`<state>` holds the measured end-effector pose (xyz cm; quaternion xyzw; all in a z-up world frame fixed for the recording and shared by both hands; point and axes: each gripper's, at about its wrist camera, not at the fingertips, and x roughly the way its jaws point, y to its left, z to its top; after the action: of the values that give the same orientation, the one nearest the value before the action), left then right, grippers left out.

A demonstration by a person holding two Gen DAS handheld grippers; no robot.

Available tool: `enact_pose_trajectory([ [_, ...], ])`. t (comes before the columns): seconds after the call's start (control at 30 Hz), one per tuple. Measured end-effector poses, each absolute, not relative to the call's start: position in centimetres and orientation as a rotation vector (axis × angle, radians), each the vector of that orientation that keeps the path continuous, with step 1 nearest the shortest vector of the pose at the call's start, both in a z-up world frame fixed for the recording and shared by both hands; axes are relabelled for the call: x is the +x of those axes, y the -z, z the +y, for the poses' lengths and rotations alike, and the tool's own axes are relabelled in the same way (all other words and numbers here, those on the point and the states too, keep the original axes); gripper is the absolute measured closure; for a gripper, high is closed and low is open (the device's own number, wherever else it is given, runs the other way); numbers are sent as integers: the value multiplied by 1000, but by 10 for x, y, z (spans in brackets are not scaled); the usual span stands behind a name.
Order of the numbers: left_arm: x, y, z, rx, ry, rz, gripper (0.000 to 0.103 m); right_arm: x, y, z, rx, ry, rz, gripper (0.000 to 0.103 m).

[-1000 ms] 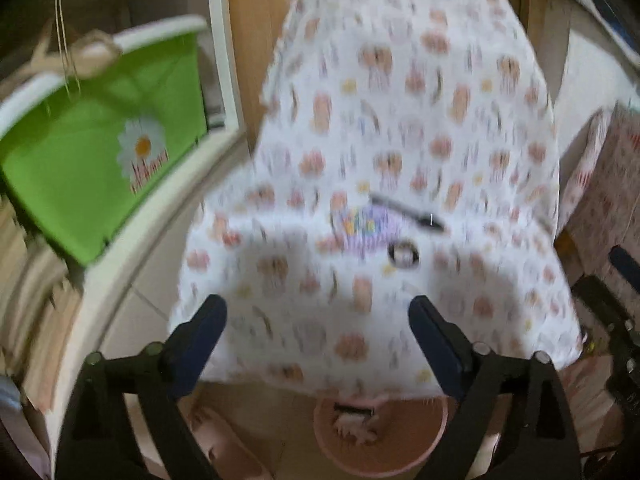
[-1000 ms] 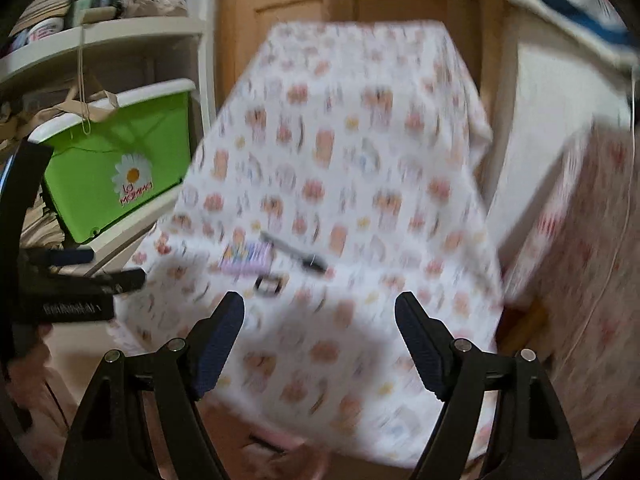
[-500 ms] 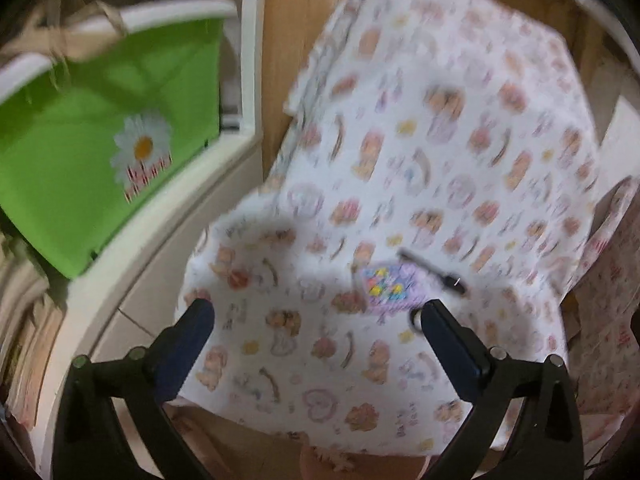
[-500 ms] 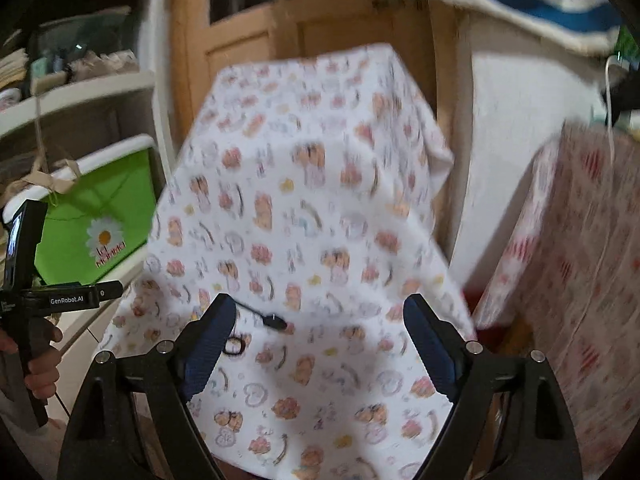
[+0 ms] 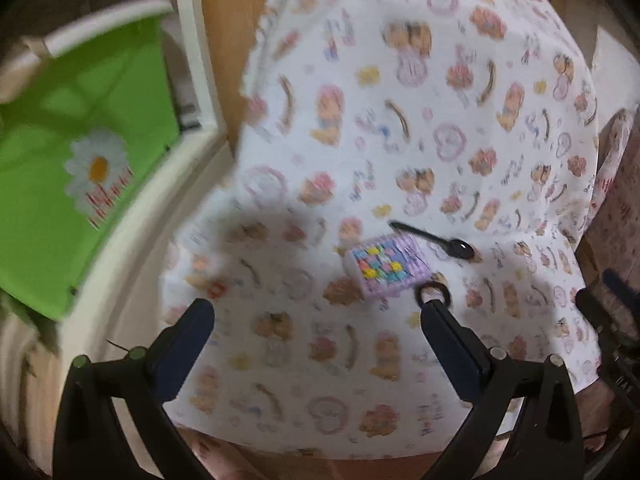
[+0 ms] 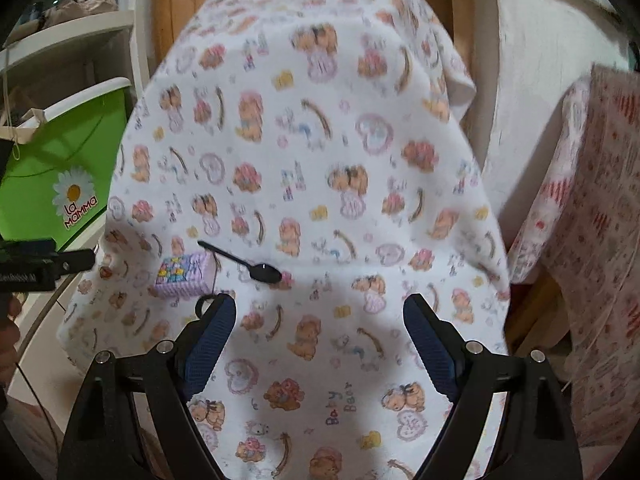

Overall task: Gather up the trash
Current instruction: 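Grasp the purple patterned box with the left gripper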

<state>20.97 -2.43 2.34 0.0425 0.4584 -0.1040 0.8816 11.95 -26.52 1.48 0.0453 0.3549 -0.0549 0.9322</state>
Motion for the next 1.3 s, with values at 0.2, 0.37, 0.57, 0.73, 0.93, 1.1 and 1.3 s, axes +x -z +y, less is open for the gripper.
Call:
enact_pose_trajectory([
  [0.2, 227, 3, -39, 86, 188, 1001, 0, 125, 7, -268, 107, 83, 783, 16],
  [0.37, 241, 10, -53, 75, 207, 1007, 1, 127, 25, -269, 104, 72, 839, 16],
  [0.57, 257, 17, -77, 66, 252, 1017, 13, 131, 36, -269, 106, 63, 869, 16],
  [0.73, 272, 28, -89, 37, 236, 1049, 13, 132, 39, -272, 108, 74, 874, 16],
  [0.93, 288, 43, -108, 96, 196, 1083, 4, 131, 40, -276, 100, 81, 880, 16],
  [1.1, 296, 63, -106, 98, 126, 1131, 4, 132, 35, -282, 81, 94, 873, 16],
  [1.3, 295, 61, -72, -39, 77, 1116, 32, 132, 34, -285, 81, 99, 888, 20],
])
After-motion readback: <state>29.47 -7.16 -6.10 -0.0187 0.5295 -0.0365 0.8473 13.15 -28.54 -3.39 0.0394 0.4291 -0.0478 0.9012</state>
